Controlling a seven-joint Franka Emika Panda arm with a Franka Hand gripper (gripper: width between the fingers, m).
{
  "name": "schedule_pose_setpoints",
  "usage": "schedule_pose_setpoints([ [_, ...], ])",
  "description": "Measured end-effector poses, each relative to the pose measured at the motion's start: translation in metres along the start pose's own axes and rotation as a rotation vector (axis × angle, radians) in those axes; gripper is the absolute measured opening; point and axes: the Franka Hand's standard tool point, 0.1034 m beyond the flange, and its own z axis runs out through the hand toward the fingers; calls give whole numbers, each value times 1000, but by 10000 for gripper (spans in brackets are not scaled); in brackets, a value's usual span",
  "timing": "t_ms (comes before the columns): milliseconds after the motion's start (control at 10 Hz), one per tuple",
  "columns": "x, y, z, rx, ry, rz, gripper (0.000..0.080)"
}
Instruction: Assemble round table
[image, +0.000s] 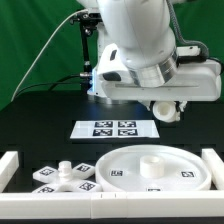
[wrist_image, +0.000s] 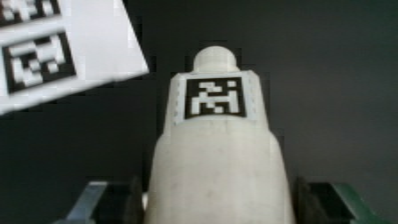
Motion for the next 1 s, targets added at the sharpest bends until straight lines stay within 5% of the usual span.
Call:
schedule_pose_setpoints([
  [200, 7, 1, 3, 5, 97, -22, 403],
  [500, 24, 3, -45, -22, 283, -168, 403],
  [800, 30, 1, -42, -9, 475, -179, 404],
  [900, 32, 2, -45, -28, 533, -208, 404],
  [1000, 35, 5, -54, -75, 606, -263, 404],
])
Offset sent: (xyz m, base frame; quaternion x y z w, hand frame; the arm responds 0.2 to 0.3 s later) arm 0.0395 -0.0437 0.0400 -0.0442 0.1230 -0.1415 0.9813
